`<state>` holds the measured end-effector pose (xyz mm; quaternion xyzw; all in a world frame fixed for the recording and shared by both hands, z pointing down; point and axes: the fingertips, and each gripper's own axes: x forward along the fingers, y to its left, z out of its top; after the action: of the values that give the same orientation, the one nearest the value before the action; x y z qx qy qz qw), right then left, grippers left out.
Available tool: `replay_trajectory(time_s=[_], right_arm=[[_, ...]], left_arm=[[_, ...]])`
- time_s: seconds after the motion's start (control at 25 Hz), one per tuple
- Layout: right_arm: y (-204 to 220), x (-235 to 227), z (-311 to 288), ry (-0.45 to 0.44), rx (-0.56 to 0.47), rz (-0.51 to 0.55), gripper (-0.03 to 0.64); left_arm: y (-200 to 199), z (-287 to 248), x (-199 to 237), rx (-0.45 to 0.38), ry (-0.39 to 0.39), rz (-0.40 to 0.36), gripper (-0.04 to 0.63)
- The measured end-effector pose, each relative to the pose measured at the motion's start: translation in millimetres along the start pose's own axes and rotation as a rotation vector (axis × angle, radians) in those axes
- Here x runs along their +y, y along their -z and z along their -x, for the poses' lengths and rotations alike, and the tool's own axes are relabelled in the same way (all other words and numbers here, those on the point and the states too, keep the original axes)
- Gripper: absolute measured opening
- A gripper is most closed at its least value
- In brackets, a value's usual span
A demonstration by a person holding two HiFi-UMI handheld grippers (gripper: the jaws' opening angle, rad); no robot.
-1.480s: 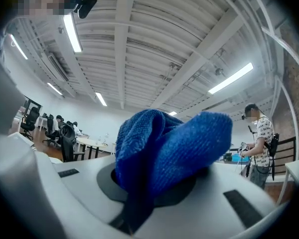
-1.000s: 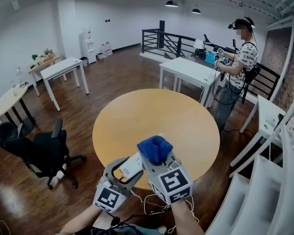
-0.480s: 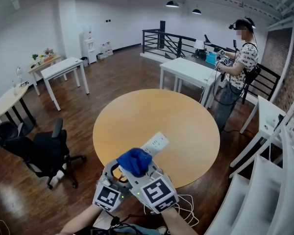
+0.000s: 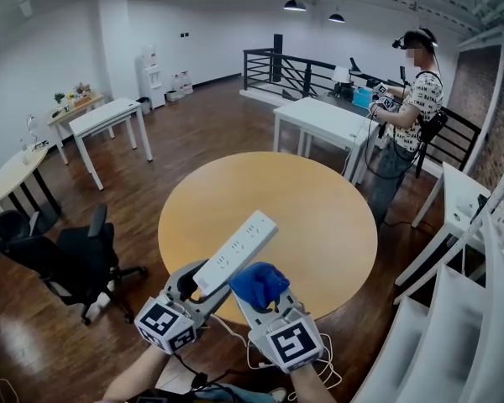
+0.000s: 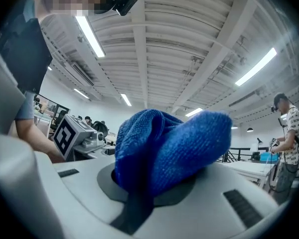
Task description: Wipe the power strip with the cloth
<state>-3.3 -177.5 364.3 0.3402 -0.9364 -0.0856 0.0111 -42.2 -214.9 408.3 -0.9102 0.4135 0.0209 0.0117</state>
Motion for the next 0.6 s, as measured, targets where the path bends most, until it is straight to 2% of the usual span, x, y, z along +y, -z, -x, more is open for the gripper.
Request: replay_trajectory(time_s=[0.08, 0.36, 0.6], right_arm=[[3, 3, -1, -0.014, 0.001, -0.002, 0.054], [6, -1, -3, -0.047, 0.003, 0.001, 0.054], [-9, -33, 5, 0.020, -0.038, -0.028, 0.055]], left_arm=[[-2, -1, -3, -0.007, 0.021, 0.019, 0.291], [0, 3, -7, -0.017, 0.061, 0.009, 0.291], [-2, 10, -9, -0.018, 0.072, -0.001, 0.291]])
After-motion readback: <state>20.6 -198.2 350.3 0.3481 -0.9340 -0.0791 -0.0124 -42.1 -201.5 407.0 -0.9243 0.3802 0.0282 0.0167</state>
